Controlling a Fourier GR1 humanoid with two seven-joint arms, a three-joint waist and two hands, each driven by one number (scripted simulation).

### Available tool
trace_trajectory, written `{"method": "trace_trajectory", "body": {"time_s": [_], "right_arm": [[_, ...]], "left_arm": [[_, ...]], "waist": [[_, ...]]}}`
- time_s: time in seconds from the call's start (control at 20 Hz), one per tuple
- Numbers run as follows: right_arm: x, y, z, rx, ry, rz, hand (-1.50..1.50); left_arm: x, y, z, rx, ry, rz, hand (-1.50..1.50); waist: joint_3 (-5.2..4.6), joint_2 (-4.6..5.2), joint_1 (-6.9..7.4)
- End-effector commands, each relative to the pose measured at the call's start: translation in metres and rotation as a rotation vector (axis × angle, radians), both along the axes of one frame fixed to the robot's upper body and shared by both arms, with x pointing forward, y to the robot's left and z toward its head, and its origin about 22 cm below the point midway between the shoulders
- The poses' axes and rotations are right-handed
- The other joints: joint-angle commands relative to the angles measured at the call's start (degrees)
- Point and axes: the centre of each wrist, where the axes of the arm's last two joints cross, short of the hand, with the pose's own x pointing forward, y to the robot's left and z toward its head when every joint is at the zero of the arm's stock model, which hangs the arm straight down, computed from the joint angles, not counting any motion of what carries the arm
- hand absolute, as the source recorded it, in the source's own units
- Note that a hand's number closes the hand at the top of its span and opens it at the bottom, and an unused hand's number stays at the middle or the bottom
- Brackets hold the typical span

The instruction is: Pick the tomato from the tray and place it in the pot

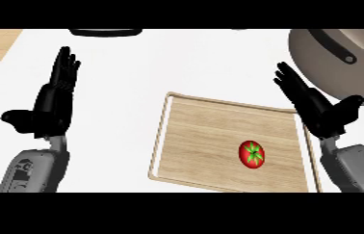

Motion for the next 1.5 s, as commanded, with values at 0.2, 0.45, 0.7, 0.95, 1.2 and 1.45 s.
{"method": "trace_trajectory", "body": {"time_s": [0.2,0.45,0.7,0.95,1.2,1.45], "right_arm": [[0.004,-0.022,0.111,0.161,-0.780,0.235,1.50],[-0.039,-0.106,0.041,-0.124,-0.797,-0.173,-1.50],[-0.086,-0.088,0.012,0.074,-1.032,-0.007,-1.50],[-0.136,-0.099,0.033,-0.094,-0.968,0.099,-1.50],[-0.140,-0.106,0.046,-0.461,-0.786,0.211,-1.50],[-0.148,-0.077,0.063,-0.729,-0.640,0.279,-1.50]], "left_arm": [[-0.021,0.000,-0.030,-0.067,0.066,0.038,0.00],[-0.053,-0.012,-0.058,-0.133,0.107,0.002,0.00],[-0.060,-0.030,-0.059,-0.131,0.120,-0.011,0.00],[-0.063,-0.035,-0.052,-0.121,0.103,-0.018,0.00],[-0.067,-0.030,-0.057,-0.129,0.110,-0.031,0.00],[-0.063,-0.031,-0.058,-0.129,0.110,-0.034,0.00]], "waist": [[1.57,-0.72,-1.42],[1.40,0.58,-0.93],[1.34,0.36,-1.44],[1.18,0.51,-0.78],[1.08,0.62,-0.23],[1.00,0.80,0.24]]}}
